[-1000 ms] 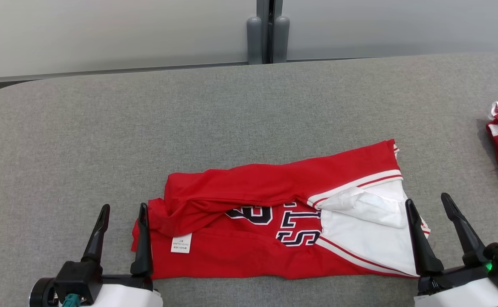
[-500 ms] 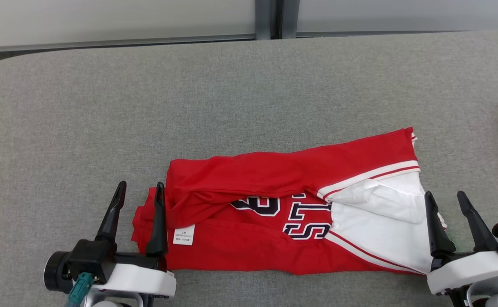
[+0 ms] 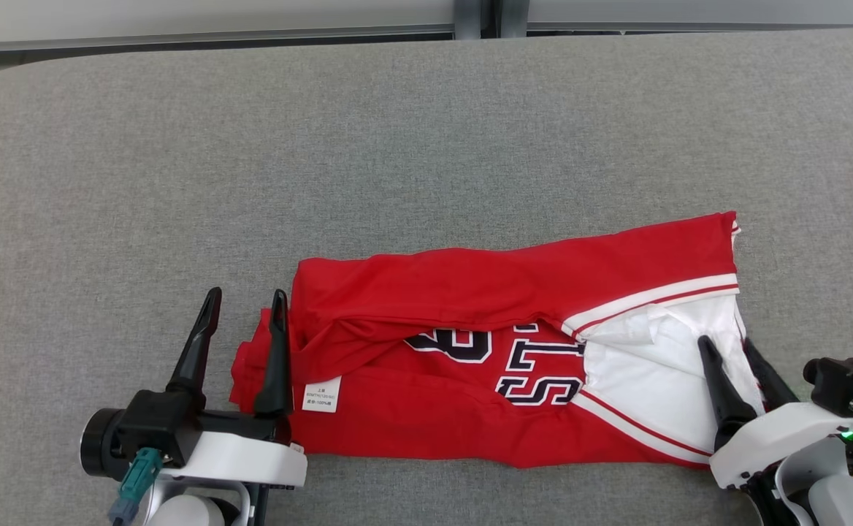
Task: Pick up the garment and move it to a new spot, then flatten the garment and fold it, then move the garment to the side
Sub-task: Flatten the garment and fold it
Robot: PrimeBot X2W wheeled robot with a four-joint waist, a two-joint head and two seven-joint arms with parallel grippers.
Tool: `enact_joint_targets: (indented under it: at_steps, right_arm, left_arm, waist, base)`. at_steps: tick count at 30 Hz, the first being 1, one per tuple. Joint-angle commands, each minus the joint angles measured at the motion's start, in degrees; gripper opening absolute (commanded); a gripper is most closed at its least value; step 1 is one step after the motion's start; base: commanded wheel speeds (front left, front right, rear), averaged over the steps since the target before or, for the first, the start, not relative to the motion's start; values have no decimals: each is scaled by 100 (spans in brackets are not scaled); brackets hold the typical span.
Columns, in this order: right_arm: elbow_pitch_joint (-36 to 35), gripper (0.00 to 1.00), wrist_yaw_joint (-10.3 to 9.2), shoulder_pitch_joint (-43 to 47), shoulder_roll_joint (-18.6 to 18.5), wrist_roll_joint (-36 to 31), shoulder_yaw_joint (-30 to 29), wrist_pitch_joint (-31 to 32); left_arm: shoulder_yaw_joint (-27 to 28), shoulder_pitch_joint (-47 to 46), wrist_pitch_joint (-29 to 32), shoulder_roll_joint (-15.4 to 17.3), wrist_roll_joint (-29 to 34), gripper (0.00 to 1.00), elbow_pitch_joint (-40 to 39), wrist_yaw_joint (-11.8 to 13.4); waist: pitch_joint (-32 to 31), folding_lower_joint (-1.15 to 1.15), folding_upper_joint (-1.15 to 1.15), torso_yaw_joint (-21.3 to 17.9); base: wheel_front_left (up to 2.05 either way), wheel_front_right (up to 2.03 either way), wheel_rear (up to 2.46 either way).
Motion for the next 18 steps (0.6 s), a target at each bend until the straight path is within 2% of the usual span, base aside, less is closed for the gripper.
enact_joint_targets:
  at_steps: [1,7,11,18]
  right_arm:
    - [304,0,22,297,155,60,350,393]
    - [-14,0,5,279,-189,153,312,51]
    - [-305,0,-10,271,-548,76,-107,-308]
    - [-554,0,5,410,-900,-171,-883,-462]
  left_arm:
    - [59,-78,-7,-2,55,100,-30,-31]
    - [166,-62,-6,-11,113,100,-74,-59]
    - [244,-15,-6,-28,158,100,-111,-88]
    - [324,-29,-7,-77,197,100,-126,-156]
  waist:
    - [8,0,0,-22]
    - [31,0,0,-94]
    - [39,0,0,-160]
    - [80,0,0,-198]
  base:
    - [0,0,0]
    - [0,0,0]
    - [0,0,0]
    - [0,0,0]
